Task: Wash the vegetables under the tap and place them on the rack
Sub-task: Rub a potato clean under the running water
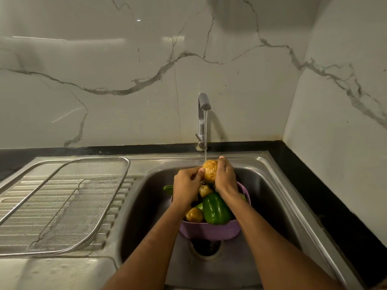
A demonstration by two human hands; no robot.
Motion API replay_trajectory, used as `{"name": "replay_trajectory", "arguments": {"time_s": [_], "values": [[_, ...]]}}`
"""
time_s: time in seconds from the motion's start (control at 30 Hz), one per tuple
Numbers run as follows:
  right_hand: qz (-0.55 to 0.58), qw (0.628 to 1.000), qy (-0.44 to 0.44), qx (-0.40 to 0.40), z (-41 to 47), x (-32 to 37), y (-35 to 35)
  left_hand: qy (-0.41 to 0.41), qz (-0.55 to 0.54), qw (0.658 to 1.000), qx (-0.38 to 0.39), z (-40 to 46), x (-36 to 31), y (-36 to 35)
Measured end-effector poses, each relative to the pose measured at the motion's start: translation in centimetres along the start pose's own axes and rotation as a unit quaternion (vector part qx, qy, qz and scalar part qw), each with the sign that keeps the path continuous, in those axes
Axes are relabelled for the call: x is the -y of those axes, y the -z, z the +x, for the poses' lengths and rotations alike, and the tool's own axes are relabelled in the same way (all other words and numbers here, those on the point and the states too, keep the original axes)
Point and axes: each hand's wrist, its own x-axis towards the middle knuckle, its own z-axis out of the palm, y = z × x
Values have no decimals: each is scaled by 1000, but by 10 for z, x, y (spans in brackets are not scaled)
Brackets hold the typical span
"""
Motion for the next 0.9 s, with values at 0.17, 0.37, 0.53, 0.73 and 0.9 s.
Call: {"name": "replay_trajectory", "arguments": {"time_s": [0.17, 0.37, 0.53, 0.73, 0.9], "values": [[3, 1000, -1, 7, -2, 0, 0, 12, -51, 999, -16, 0, 3, 5], [11, 1000, 18, 9, -5, 4, 0, 72, -230, 970, -5, -7, -2, 2], [26, 999, 29, 0, -5, 5, -2, 96, -319, 943, 1, -7, -2, -2], [29, 998, 33, 44, -9, 8, 1, 98, -255, 962, 10, -4, 3, -7], [31, 994, 29, 98, -10, 3, 3, 47, -118, 992, -24, -2, 8, -2]]}}
